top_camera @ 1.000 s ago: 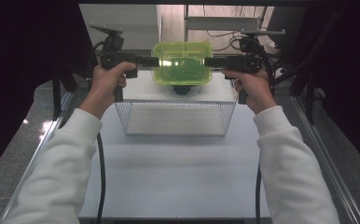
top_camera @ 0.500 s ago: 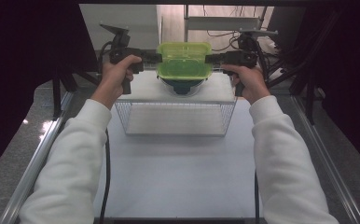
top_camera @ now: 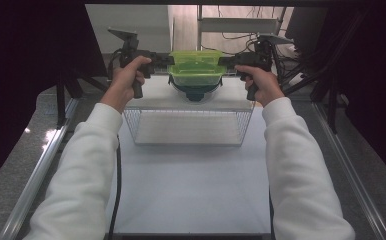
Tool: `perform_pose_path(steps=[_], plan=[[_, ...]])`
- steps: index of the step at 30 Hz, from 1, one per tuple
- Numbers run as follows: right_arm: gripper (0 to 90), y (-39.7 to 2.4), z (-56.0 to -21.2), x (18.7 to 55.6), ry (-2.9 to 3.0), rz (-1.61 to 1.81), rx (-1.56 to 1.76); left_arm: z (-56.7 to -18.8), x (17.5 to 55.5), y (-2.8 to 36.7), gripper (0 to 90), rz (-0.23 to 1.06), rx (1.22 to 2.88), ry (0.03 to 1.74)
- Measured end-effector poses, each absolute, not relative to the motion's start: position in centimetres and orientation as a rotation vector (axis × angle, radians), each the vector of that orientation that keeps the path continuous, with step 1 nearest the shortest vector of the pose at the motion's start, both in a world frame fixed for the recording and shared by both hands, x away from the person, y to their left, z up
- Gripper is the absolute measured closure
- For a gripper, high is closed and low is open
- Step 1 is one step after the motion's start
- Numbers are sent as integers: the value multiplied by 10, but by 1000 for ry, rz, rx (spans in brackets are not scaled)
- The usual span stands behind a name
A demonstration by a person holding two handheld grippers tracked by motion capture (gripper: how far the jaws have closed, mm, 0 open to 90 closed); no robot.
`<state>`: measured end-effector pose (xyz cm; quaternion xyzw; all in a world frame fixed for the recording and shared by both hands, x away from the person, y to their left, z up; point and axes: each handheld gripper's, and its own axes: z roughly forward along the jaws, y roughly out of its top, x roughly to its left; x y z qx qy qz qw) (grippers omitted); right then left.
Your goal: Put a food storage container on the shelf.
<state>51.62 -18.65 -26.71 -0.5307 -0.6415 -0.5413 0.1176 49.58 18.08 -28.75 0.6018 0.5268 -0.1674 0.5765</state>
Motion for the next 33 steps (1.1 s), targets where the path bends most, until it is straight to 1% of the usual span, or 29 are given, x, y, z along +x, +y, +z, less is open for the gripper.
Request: perform_pose_path(steps=[3,4,5,6,7,8,12,14,20,24,27,33], plan=[[702,-185,-267,515,-1880,-1585,-1563,-288,495,179,721,-374,1418,1229],[675,-185,-267,514,-1880,-1581,-1564,-288,495,179,707,-368,1418,1220],[617,-184,-267,513,-1884,-1581,-1567,-287,494,179,677,-352,1420,1222],[545,-183,-266,512,-1897,-1581,-1575,-286,493,179,603,-319,1422,1237],[489,-183,-265,511,-1914,-1581,-1591,-283,491,180,523,-275,1422,1255],[433,-184,-263,509,-1935,-1595,-1620,-282,490,181,444,-259,1414,1259],[322,-194,-254,500,-1976,-1684,-1619,-275,479,188,297,-160,1423,1242],[311,-199,-250,493,-2014,-1708,-1600,-271,470,190,266,-109,1446,1222],[292,-216,-249,458,-2197,-1734,-1499,-268,424,192,238,38,1572,1132],[288,-226,-257,429,-2322,-1732,-1411,-278,390,193,234,79,1635,1084],[285,-234,-266,407,-2416,-1735,-1347,-291,365,191,235,125,1682,1063],[275,-249,-297,366,-2468,-1762,-1270,-334,324,193,243,103,1692,1058]])
